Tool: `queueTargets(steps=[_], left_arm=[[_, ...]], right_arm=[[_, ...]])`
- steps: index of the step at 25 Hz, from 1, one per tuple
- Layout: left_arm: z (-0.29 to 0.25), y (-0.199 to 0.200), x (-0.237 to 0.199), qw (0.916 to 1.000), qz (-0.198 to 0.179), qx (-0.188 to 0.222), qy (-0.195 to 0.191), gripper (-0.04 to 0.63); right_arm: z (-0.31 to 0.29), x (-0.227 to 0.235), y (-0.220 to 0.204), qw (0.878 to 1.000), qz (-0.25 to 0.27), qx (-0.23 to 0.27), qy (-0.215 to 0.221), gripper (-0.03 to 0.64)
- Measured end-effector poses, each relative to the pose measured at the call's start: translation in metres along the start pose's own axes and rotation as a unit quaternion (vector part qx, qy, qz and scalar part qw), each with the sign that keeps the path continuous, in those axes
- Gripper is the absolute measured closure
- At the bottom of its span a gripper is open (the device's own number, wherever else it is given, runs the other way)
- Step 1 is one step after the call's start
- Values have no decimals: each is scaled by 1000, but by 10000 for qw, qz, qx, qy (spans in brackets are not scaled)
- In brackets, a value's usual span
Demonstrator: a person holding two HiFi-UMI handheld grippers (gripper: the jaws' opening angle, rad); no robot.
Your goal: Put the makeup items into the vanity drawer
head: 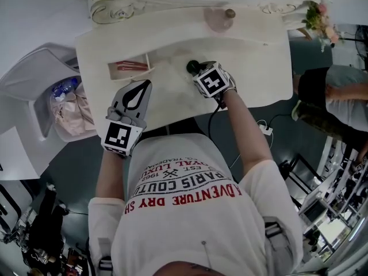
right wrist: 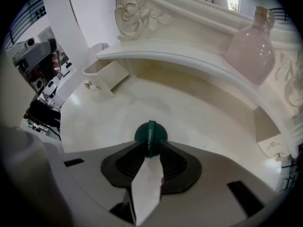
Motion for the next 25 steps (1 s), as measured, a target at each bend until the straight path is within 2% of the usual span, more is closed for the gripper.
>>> queueTargets(steps=[6, 11, 15, 19, 25], left_arm=[[-1, 2, 3, 10000, -4, 8, 75, 592], [4, 3, 3, 9999, -46, 30, 116, 592], [11, 6, 1, 9997, -109, 135, 151, 592], [24, 12, 0, 9994, -129, 211, 223, 592], [55, 24, -9, 9978, -320, 395, 432, 592]], right_arm=[[2, 1, 0, 9998, -23, -71, 206, 614], [6, -1, 4, 9998, 49, -88, 199, 620], [19, -4, 18, 9998, 152, 109, 114, 620], [39, -15, 43, 9988, 231, 410, 100, 620], [53, -46, 91, 9947, 620, 798, 168, 620]])
Point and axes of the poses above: the fingertips, and each gripper's own axes: z backward along the fingers, x to its right, y out of its top, the point moved 4 cm from there along z, backward along the fingers, and after that the axes turned 6 degrees about x, right-handed, at the moved point
